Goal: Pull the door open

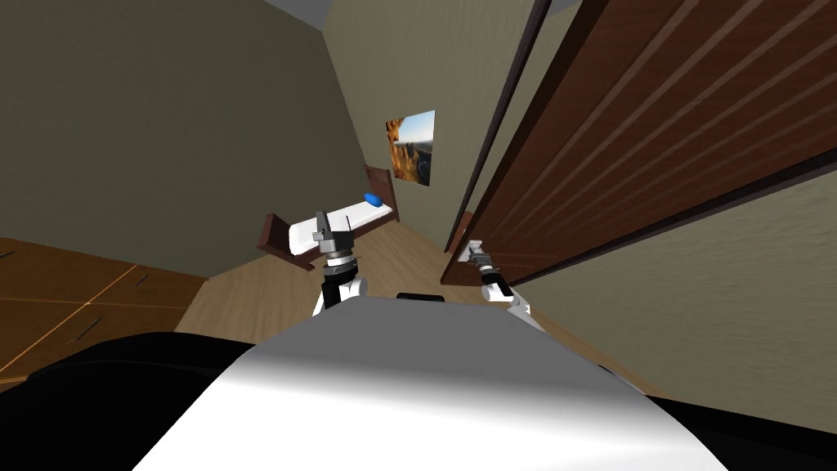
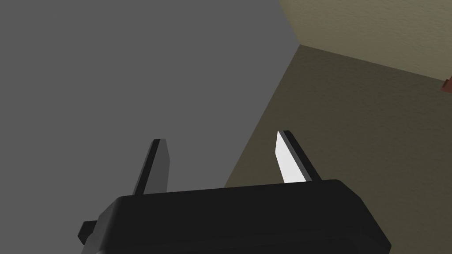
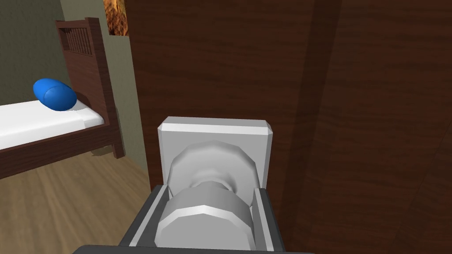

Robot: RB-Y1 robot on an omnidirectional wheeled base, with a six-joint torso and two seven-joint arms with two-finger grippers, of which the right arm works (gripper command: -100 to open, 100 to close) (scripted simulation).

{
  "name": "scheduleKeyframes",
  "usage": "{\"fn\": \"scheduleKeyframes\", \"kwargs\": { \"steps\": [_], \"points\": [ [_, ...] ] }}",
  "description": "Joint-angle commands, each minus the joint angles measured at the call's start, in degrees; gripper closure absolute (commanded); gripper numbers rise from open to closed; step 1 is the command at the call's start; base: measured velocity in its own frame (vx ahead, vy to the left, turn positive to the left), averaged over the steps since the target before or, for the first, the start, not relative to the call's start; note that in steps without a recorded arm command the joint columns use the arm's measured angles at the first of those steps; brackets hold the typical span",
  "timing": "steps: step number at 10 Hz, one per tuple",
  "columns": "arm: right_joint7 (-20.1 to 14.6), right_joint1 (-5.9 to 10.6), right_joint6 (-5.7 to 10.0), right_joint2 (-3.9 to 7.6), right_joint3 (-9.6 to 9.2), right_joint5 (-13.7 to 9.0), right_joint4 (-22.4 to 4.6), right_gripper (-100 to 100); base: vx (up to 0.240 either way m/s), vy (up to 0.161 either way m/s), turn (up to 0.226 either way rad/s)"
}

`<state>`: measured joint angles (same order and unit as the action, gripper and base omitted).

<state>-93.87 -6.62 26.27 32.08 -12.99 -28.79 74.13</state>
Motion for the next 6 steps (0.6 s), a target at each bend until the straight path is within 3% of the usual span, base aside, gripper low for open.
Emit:
{"fn": "scheduleKeyframes", "kwargs": {
  "steps": [1, 2, 6],
  "points": [
    [0.0, 0.00, 0.00, 0.00, 0.00, 0.0, 0.0, 100, -0.088, -0.030, 0.030],
    [-1.1, -0.63, 0.93, 1.12, -0.99, 0.2, 0.2, 100, -0.121, -0.052, 0.130],
    [-3.4, -1.67, 3.04, 3.56, -2.72, 0.7, 0.7, 100, -0.189, -0.086, 0.112]
  ]
}}
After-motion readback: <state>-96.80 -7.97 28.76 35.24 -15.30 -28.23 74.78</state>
